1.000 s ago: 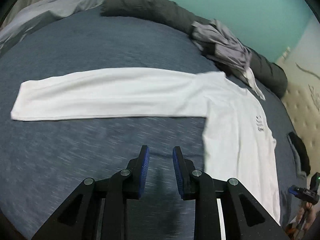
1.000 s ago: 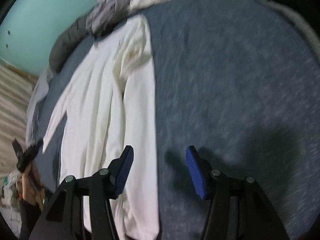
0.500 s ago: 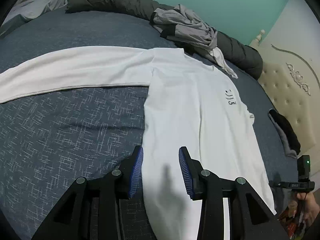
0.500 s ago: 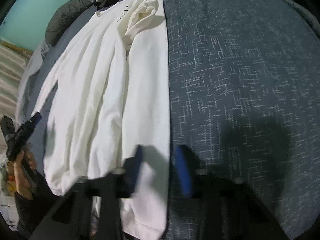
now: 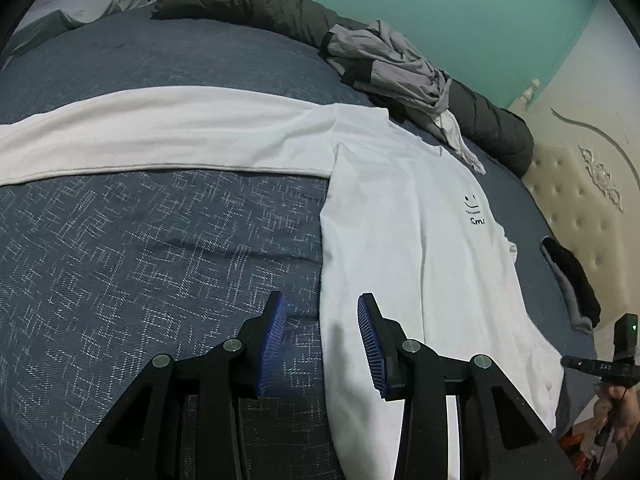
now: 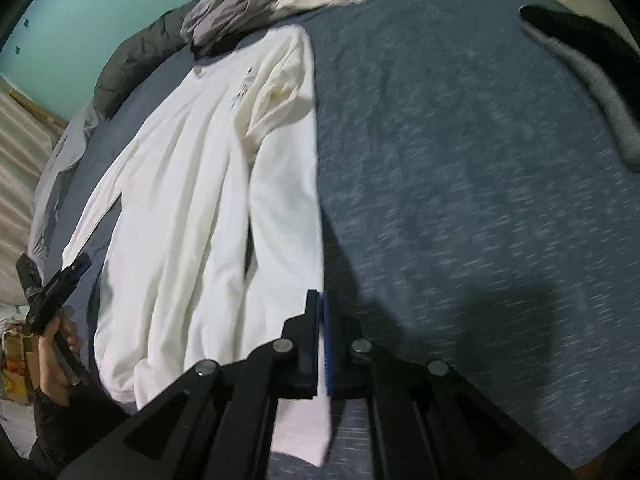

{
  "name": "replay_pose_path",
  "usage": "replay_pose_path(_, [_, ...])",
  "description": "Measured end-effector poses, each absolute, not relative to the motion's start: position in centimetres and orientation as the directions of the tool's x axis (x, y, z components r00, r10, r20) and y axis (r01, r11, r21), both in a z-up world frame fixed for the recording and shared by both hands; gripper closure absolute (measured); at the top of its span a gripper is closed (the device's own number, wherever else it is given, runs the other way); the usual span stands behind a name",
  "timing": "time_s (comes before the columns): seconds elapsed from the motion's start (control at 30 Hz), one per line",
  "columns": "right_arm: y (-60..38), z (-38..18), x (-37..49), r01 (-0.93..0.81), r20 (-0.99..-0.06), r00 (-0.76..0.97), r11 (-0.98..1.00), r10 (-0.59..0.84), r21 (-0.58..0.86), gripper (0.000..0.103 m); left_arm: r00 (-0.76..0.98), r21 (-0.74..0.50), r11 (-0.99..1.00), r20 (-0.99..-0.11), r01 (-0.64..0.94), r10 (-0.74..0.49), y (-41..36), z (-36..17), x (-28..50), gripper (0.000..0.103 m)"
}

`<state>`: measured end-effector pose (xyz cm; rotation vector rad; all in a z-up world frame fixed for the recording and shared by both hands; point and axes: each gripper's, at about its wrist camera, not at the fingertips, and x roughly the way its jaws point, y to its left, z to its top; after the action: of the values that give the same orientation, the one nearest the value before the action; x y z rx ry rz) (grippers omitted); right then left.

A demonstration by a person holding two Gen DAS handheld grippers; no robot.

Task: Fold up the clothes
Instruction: 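Move the right gripper to the other sleeve cuff and grasp it, then pull the sleeve outward from the body with the right gripper and release it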

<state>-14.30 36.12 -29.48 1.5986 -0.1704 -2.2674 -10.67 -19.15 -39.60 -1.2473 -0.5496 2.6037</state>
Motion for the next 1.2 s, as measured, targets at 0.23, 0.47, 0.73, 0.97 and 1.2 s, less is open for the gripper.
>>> replay_pose_path(0.23, [42.5, -25.5, -16.8, 0.114, -0.880, -0.419, -0.974, -0.225, 0.194, 0.102, -0.615, -0.407, -0.913, -0.715, -0.019, 0.332, -19.0, -39.9, -10.3, 0.062])
replay_pose_path(0.47, [47.2, -24.7, -19.7, 0.051, -0.871, -0.428, -0.968, -0.243, 0.245, 0.102, -0.614, -0.400, -0.916, -0.717, -0.024, 0.329, -18.7, -39.9, -10.3, 0.062])
replay_pose_path(0.73, [41.6, -30.9, -19.2, 0.166, -0.891, -0.303, -0.939, -0.338, 0.300, 0.047, -0.604, -0.384, -0.922, -0.726, -0.039, 0.328, -17.9, -40.0, -10.4, 0.062])
replay_pose_path(0.97, [39.0, -33.6, -18.4, 0.197, -0.922, -0.272, -0.954, -0.275, 0.226, 0.083, -0.598, -0.380, -0.924, -0.733, -0.038, 0.326, -17.8, -40.2, -10.4, 0.062])
replay_pose_path(1.2, [40.4, -29.5, -18.5, 0.203, -0.887, -0.397, -0.965, -0.237, 0.168, 0.101, -0.594, -0.379, -0.925, -0.736, -0.036, 0.325, -17.8, -40.4, -10.4, 0.062])
